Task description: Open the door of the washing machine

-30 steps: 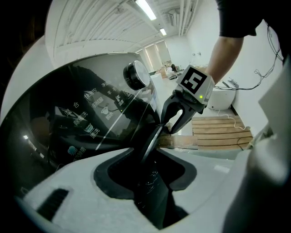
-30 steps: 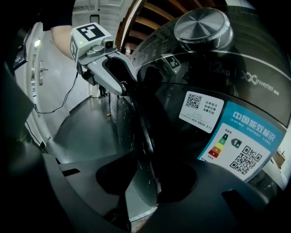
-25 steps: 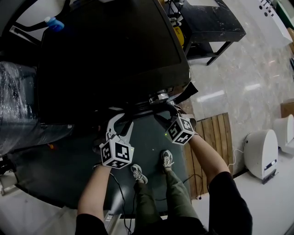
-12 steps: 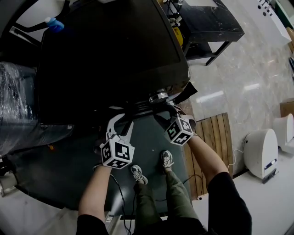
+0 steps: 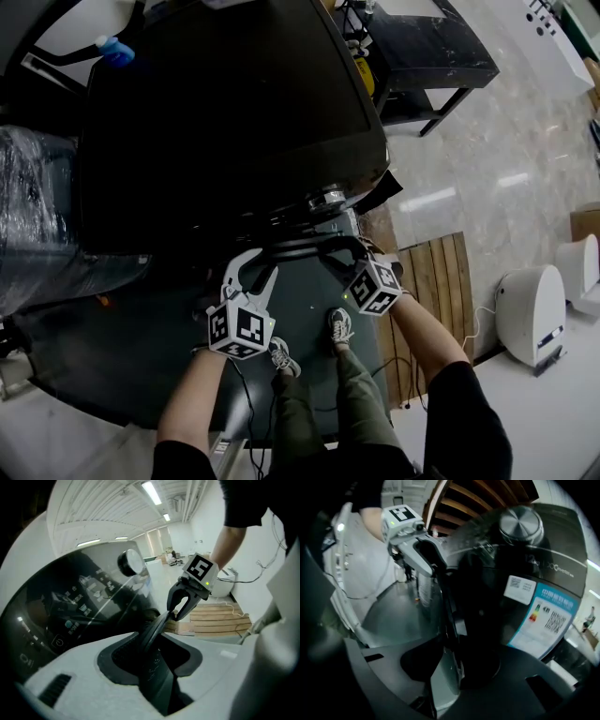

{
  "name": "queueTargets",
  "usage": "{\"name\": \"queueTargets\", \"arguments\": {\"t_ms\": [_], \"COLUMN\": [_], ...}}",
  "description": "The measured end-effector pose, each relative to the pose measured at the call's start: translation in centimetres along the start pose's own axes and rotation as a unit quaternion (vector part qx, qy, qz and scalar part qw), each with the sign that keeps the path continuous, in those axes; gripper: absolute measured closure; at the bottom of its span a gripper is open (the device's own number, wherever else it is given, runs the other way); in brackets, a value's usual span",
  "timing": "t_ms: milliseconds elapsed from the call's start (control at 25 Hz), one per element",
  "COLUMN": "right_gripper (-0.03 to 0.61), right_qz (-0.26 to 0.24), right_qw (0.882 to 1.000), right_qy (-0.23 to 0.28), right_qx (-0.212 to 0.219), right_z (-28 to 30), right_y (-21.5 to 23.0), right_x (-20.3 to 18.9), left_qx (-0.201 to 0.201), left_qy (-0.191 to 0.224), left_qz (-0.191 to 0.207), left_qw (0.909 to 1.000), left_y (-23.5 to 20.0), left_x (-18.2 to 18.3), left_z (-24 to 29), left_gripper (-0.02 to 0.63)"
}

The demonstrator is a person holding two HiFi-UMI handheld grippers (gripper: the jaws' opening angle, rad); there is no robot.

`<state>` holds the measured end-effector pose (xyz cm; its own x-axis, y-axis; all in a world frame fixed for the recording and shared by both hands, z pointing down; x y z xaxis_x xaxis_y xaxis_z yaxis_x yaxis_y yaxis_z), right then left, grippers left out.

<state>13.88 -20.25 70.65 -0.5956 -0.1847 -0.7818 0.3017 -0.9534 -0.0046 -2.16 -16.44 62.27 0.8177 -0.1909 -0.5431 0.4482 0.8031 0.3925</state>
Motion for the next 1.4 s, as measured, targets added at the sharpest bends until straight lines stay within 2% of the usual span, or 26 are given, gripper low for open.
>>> {"name": "queueTargets", "arguments": {"t_ms": [80, 320, 600, 1080, 1160, 1280, 1400], "right_gripper": [0.469, 0.469, 0.471, 0.461, 0.404, 0.397, 0.397], "right_qz": [0.002, 0.042, 0.072, 0.102, 0.108, 0.112, 0.123], "right_qw": [1.0, 0.998, 0.995, 0.99, 0.989, 0.988, 0.984], "right_qy": [0.014, 0.024, 0.019, 0.003, 0.006, 0.008, 0.017], "right_qx": [0.018, -0.032, -0.068, -0.096, -0.1, -0.106, -0.127], "right_z": [-0.8, -2.1, -2.6, -2.6, -2.8, -3.4, -5.2], "right_y": [-3.1, -9.2, -14.9, -19.1, -19.3, -19.8, -19.8], "right_x": [-1.2, -2.6, -3.3, -3.1, -2.8, -2.2, -1.1], "left_qx": [-0.011, -0.02, -0.029, -0.049, -0.048, -0.047, -0.042], "left_qy": [0.003, -0.006, 0.01, 0.023, 0.024, 0.032, 0.053], "left_qz": [0.025, 0.049, 0.078, 0.111, 0.11, 0.094, 0.087], "left_qw": [0.9996, 0.9986, 0.9965, 0.9923, 0.9926, 0.994, 0.9939], "left_y": [2.0, 5.7, 8.5, 10.3, 10.2, 10.0, 9.7], "left_x": [-0.4, -1.2, -2.7, -4.2, -4.3, -4.5, -3.8], "left_z": [-1.2, -3.4, -5.8, -7.6, -7.7, -8.2, -9.4], "left_gripper": [0.463, 0.445, 0.431, 0.426, 0.424, 0.38, 0.379]}}
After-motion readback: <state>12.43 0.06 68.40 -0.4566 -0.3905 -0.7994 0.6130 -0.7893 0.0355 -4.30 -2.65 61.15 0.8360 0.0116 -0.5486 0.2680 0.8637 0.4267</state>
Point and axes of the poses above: the fingertips, and each gripper's own axes: z forward along the fingers, y to its right, x out of its top, the point moved 7 cm from there along -z, backward along the fingers, and after that the axes turned 8 degrees about z, right-handed, at the moved point
